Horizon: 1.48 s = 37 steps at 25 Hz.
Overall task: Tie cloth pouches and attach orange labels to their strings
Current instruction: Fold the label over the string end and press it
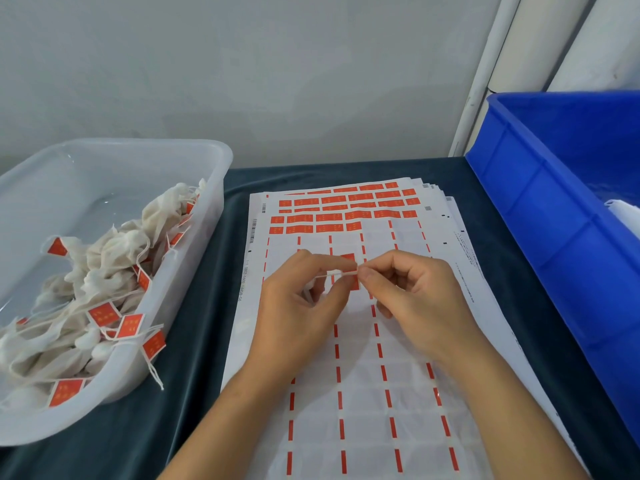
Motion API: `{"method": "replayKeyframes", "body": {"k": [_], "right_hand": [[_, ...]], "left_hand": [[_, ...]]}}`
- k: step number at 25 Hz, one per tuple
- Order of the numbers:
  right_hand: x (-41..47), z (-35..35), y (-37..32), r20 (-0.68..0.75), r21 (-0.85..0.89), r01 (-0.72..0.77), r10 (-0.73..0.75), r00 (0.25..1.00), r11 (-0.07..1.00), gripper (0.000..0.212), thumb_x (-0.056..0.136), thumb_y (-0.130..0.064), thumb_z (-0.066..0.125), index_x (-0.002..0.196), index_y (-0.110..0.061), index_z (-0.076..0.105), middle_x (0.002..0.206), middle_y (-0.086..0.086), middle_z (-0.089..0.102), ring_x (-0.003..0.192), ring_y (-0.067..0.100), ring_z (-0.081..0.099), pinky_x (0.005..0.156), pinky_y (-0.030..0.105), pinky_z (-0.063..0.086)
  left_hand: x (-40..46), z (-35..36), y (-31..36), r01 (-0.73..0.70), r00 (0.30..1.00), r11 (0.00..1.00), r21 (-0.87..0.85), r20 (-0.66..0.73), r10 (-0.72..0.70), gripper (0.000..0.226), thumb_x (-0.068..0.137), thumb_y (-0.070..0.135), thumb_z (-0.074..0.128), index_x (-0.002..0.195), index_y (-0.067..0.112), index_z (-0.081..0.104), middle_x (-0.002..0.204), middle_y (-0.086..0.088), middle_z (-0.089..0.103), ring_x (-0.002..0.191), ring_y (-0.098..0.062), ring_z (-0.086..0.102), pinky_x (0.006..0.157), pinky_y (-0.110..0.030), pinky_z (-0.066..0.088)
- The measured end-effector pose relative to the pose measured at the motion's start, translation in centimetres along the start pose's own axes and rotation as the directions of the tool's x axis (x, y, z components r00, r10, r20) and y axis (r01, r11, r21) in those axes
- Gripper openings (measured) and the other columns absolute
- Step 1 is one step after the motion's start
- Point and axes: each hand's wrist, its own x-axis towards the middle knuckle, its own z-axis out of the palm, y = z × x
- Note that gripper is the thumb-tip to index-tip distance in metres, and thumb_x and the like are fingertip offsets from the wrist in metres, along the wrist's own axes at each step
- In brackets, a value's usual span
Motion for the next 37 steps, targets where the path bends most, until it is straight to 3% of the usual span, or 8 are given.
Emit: {"method": "replayKeyframes", "body": {"k": [5,10,16,19,22,26,37], "right_hand": [[-0.14,-0.20,-0.12,-0.056,-0.106,0.047,-0.054,0.997,0.993,0.006,0.094,-0.038,0.070,0.090,-0.038,0.074,0.090,-0.029,0.071,0.096,-0.004,0.065,0.071,0.006,0.050],[-0.08,-0.21,-0.17,-0.100,-0.096,0.072,-0.082,0.992,0.993,0.004,0.094,-0.039,0.069,0.092,-0.037,0.072,0.094,-0.030,0.070,0.100,-0.006,0.063,0.076,0.000,0.046],[0.01,0.19,-0.13,-0.102,-0.053,0.070,-0.075,0.992,0.996,0.007,0.096,-0.040,0.065,0.098,-0.036,0.070,0.101,-0.030,0.069,0.103,-0.006,0.064,0.077,0.005,0.051],[0.07,0.31,-0.11,-0.081,-0.031,0.046,-0.049,0.996,0.998,0.006,0.098,-0.037,0.063,0.097,-0.035,0.069,0.095,-0.024,0.072,0.095,-0.001,0.069,0.078,0.013,0.057],[0.07,0.39,-0.19,-0.073,-0.018,0.031,-0.032,0.997,0.999,0.005,0.099,-0.034,0.063,0.097,-0.033,0.067,0.087,-0.022,0.073,0.086,0.000,0.072,0.074,0.013,0.058],[0.00,0.35,-0.24,-0.075,0.003,0.019,-0.018,0.997,1.000,0.005,0.099,-0.032,0.063,0.098,-0.030,0.068,0.085,-0.021,0.073,0.082,0.000,0.072,0.071,0.008,0.054],[0.02,0.32,-0.20,-0.061,0.007,0.018,-0.018,0.998,1.000,0.006,0.100,-0.027,0.063,0.097,-0.027,0.068,0.083,-0.018,0.074,0.080,0.003,0.073,0.072,0.011,0.056]], "left_hand": [[-0.01,0.05,-0.02,0.033,0.999,0.999,0.030,-0.034,-0.032,0.017,0.093,0.030,0.079,0.103,0.042,0.073,0.093,0.026,0.070,0.094,-0.008,0.063,0.071,-0.010,0.050],[0.08,0.18,-0.23,0.078,0.997,0.997,0.027,-0.022,-0.077,0.010,0.094,0.034,0.077,0.101,0.042,0.075,0.098,0.027,0.069,0.094,-0.009,0.062,0.072,-0.011,0.052],[0.19,-0.06,-0.53,0.183,0.982,0.980,-0.084,0.054,-0.179,0.006,0.094,0.039,0.075,0.097,0.042,0.079,0.089,0.016,0.077,0.086,-0.018,0.070,0.078,-0.024,0.059],[0.60,-0.45,-0.49,0.215,0.973,0.968,-0.132,0.109,-0.201,0.010,0.095,0.034,0.075,0.092,0.041,0.081,0.086,0.014,0.077,0.083,-0.012,0.070,0.069,-0.013,0.055],[0.80,-0.56,-0.44,0.248,0.964,0.957,-0.151,0.137,-0.229,0.014,0.095,0.029,0.074,0.089,0.038,0.082,0.091,0.020,0.078,0.089,-0.002,0.071,0.071,-0.005,0.051],[0.74,-0.42,-0.34,0.266,0.959,0.953,-0.148,0.140,-0.246,0.013,0.096,0.029,0.074,0.089,0.036,0.083,0.091,0.020,0.078,0.091,-0.001,0.071,0.072,-0.005,0.050],[0.76,-0.32,-0.26,0.271,0.958,0.956,-0.115,0.134,-0.255,0.013,0.095,0.029,0.075,0.087,0.036,0.082,0.090,0.023,0.078,0.091,0.003,0.070,0.071,-0.003,0.049]]}}
